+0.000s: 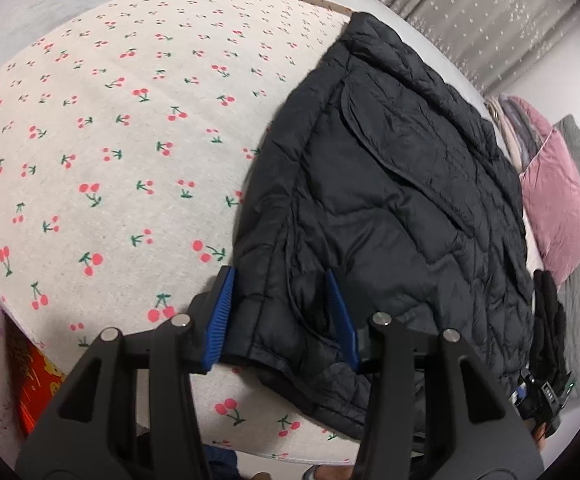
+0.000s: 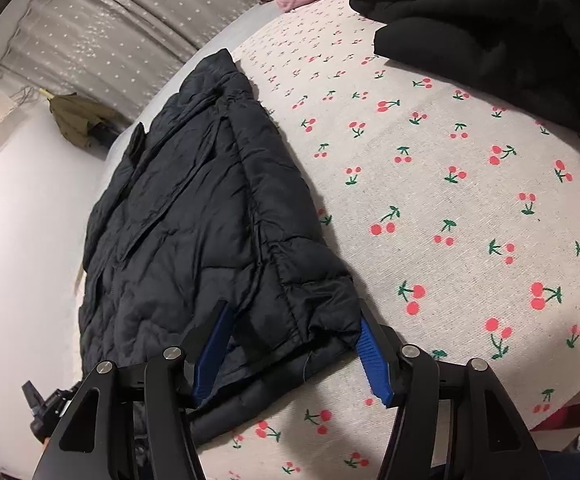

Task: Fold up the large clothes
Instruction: 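Grasp the jacket side edge with the left gripper while the right gripper grasps it too, then lift the jacket side with both grippers and fold it across the body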

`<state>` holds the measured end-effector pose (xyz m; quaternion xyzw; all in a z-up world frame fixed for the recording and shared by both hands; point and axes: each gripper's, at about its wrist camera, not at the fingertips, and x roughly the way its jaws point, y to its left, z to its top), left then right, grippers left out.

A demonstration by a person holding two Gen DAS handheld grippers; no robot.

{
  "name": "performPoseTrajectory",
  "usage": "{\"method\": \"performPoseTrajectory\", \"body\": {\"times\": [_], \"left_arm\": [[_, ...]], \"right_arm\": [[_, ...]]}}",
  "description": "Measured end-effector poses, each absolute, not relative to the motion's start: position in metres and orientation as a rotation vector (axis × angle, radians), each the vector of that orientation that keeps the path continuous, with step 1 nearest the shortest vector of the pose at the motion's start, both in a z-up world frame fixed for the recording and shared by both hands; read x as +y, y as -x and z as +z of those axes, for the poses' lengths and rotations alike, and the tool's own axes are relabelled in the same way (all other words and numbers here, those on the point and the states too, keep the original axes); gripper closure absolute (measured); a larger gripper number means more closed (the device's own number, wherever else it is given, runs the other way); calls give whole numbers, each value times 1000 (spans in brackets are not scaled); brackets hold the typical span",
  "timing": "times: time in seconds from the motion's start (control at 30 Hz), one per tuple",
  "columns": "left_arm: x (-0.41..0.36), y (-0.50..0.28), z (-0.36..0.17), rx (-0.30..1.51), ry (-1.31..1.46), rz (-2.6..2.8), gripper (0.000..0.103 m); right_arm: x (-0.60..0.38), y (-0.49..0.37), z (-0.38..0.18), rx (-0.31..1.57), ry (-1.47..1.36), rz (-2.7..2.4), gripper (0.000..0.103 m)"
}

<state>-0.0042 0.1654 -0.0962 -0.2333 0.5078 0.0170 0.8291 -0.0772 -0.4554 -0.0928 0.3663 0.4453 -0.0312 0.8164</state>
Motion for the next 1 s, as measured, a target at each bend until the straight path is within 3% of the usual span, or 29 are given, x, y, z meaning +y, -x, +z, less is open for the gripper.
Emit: {"method": "performPoseTrajectory", "body": {"times": [0.03,0.13,0.23,0.63,1.0], "left_arm": [[163,3,-96,1080,485,33,60],[156,2,-97,1090,455,12,81],[146,6,-88,1049,385,0,90],[152,67,-37,884,396,-100,93],[169,162,58,658,542,-310,94]], "right_arm": [[-453,74,-94,953,-790,-55,89],[-450,73,-92,939,-783,-41,94],[-448,76,-81,885,-775,-28,96],[-454,126,-48,664,-857,89,99],[-462,200,55,360,-840,241,99]]}}
